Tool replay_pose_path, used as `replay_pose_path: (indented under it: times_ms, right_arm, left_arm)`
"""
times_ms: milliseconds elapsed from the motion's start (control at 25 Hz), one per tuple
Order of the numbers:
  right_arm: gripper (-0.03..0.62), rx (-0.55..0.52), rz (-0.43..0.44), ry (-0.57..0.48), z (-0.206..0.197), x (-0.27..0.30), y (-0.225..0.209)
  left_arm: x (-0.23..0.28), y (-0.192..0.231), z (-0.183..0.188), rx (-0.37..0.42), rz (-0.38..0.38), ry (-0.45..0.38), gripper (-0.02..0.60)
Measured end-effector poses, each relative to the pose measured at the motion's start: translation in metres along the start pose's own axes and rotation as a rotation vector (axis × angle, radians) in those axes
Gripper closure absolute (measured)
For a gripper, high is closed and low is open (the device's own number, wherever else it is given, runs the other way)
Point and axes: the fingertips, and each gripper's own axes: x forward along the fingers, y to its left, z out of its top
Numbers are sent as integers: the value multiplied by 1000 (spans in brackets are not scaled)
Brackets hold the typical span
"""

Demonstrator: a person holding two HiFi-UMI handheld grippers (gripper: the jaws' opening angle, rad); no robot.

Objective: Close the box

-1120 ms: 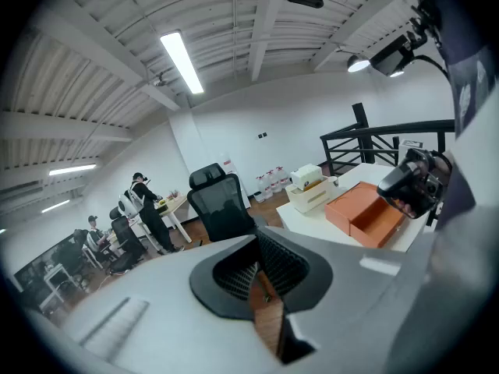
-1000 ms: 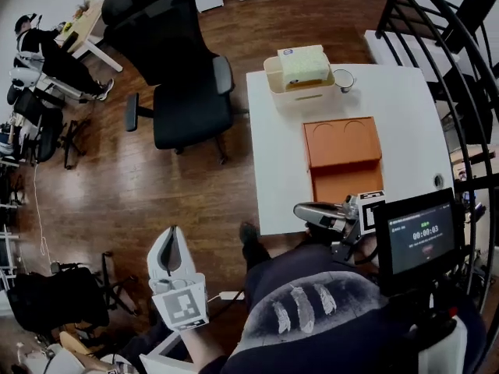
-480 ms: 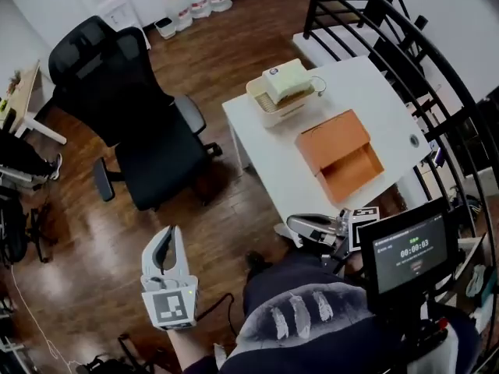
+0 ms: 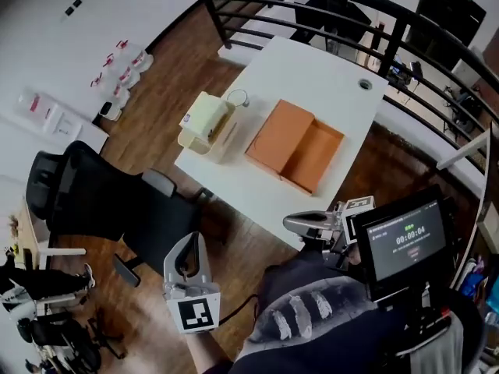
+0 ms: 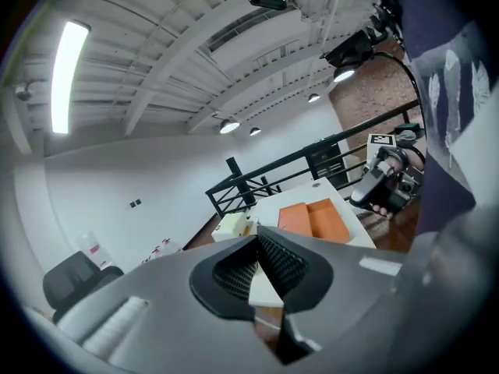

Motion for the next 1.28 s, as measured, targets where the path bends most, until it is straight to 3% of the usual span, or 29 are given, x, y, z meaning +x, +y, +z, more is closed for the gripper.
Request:
replay_pose_path:
  times_ms: [200,320,440,520,640,800,880,1080,1280]
  right_arm:
    - [589,10,-96,-169,15,-45,-15]
    - [589,28,-159,-286,26,-64,-24]
    - [589,4,-227,-376,39,-49,-28]
    - [589,-23,-282,-436,43,-26,-25]
    - [589,-85,-385,-494,46,-2,-16]
    - [589,-146,-516,-538,42,6,-9]
    - [589,-163,-563,-569,42,-6,-12]
    - [589,-237,-657,-574,42,-49,-15]
    - [589,-331,-611,-554,67,-65,-9]
  left_arm:
    - [47,-28,24,144,-250,-110,568]
    - [81,-40,26,84,-392,-104,566]
    - [112,-44,28,2,-625,-142,567]
    - [123,-41,25,71,-753,-175,567]
    - [132,-36,16,187,-870,-202,566]
    - [139,-43,22,155,-1048,-223,566]
    - [147,-51,28,166,-1076,-209,566]
    - [167,-73,21,376,-1070,-143,566]
    - [189,-85,28,458,-1014,-97,566]
